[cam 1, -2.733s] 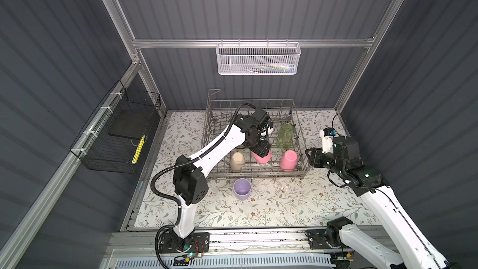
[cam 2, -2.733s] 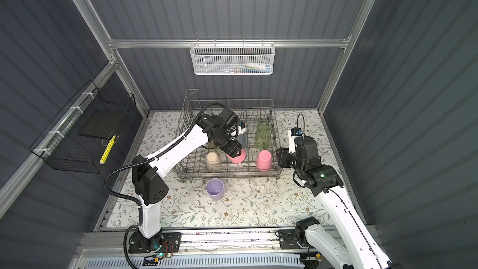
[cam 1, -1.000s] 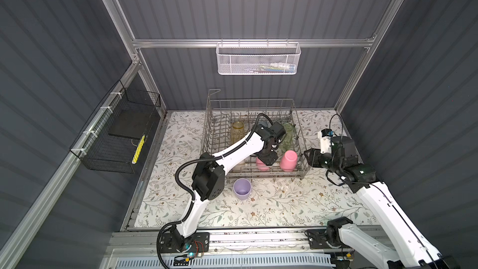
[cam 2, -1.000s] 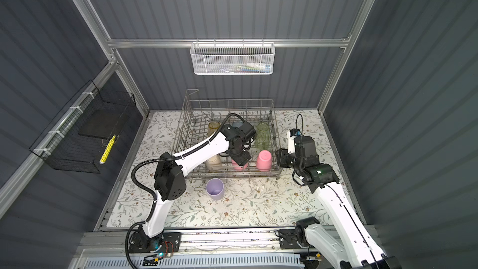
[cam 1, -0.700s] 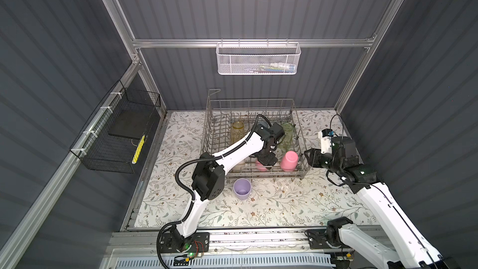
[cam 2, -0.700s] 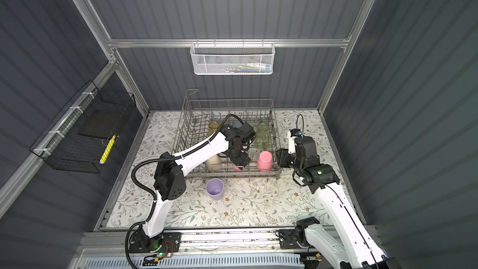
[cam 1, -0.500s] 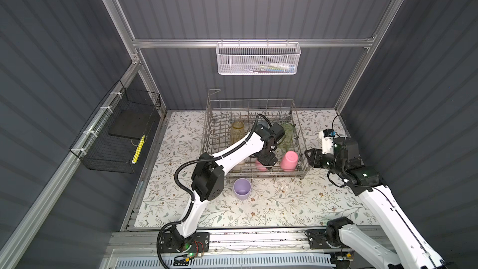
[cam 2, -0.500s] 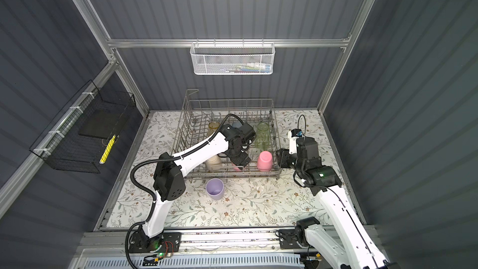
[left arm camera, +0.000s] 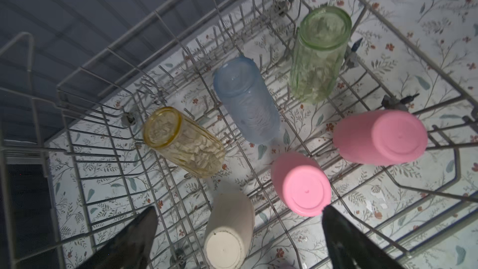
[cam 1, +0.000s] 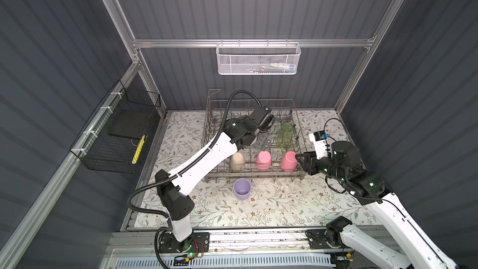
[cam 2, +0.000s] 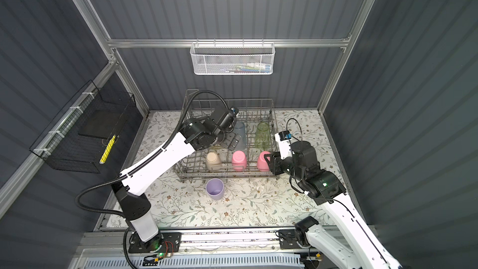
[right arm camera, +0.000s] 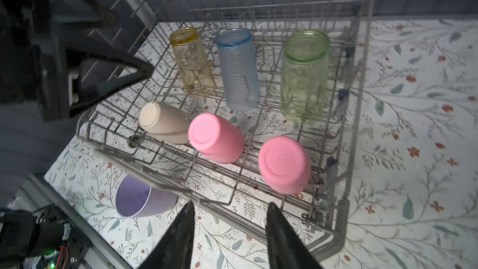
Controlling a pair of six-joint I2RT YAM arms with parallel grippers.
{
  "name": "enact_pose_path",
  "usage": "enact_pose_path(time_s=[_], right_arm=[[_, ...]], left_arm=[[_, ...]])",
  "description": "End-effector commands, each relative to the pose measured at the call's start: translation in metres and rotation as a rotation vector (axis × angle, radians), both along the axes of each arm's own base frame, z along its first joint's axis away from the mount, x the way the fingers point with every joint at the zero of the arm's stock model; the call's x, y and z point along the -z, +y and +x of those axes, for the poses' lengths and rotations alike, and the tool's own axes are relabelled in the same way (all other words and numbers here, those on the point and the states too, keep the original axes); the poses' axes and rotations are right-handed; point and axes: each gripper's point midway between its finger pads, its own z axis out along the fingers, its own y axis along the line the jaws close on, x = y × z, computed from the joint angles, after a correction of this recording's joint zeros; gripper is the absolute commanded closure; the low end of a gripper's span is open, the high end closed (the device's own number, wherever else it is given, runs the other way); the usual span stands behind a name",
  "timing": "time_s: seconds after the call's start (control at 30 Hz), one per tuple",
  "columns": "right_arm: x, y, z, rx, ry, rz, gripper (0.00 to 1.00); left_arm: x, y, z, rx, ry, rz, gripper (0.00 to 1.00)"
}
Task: Load cups into a dish rack
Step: Place the cup upside down at the dish rack, then pick up the cup from the bottom-center of the table.
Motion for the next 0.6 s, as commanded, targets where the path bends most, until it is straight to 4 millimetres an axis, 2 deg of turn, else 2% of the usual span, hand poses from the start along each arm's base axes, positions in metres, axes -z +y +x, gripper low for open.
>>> enact_pose_path(time_s=[0.0, 0.13, 0.23, 0.37, 0.43, 0.57], right_arm=[[-0.019, 0.022, -0.014, -0.111, -0.102, -0.087, 0.53], [-0.018, 0.067, -0.04, -0.319, -0.147, -0.154, 0.53], [-0.005, 0.097, -0.052, -0.429, -0.155, -0.235, 0.53], [0.019, 0.141, -0.073, -0.588, -0.152, -0.334, 0.53], [0.035, 0.162, -0.083, -0.661, -0.146, -0.378, 0.53], [0.052, 0.191, -0.096, -0.753, -0.126, -0.407, 0.53]], left_arm=[[-0.041, 0.016, 0.004, -0.076, -0.134, -0.11, 0.02], [-0.078, 0.05, -0.005, -0.137, -0.224, -0.238, 0.03], [-0.09, 0.08, -0.007, -0.192, -0.244, -0.283, 0.03], [-0.088, 0.118, -0.006, -0.278, -0.243, -0.308, 0.05], [-0.086, 0.13, -0.007, -0.302, -0.245, -0.316, 0.05], [-0.082, 0.144, -0.009, -0.341, -0.258, -0.309, 0.05]])
